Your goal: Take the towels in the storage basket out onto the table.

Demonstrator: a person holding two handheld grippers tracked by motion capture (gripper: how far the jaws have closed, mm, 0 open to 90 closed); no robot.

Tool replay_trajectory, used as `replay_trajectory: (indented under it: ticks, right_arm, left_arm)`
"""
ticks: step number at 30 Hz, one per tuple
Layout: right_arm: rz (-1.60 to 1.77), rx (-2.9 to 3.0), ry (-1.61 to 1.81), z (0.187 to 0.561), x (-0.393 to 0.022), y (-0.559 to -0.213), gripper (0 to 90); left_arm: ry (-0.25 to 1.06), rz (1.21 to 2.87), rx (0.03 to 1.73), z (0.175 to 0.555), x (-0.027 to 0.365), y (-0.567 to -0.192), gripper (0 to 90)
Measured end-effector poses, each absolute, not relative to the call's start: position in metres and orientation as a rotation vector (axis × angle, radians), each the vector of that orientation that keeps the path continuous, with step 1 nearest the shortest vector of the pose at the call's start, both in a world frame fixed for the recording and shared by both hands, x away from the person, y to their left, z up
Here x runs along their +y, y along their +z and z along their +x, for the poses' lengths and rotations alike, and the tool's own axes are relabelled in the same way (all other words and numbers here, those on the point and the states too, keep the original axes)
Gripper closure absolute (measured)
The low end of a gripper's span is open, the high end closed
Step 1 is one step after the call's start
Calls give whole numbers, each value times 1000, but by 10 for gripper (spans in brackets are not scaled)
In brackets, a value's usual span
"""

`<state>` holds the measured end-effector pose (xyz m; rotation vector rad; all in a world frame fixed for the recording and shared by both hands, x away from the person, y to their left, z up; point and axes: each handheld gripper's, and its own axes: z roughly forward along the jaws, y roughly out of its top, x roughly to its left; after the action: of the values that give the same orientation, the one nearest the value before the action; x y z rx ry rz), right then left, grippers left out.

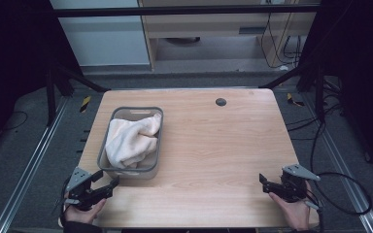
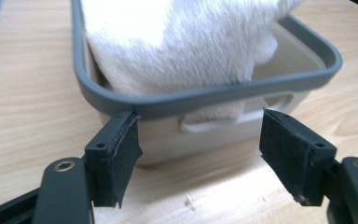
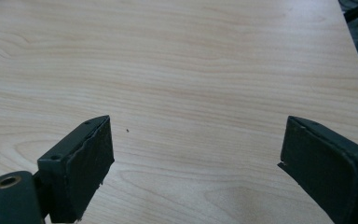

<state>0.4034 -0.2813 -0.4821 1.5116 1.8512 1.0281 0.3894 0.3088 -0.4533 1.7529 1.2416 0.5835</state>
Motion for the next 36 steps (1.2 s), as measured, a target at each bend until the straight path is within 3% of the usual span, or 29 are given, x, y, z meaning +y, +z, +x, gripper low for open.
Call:
replay_trajectory:
  ticks: [10,36]
  right_arm:
    - [1480,1868,1062,398,-277,-481,105]
    - [1453,1892,1044,396,-275,-483,115]
  left_arm:
    - [598,1663,1257,384,315,-437,288]
    - [616,1674,1231,402,316,-395,290]
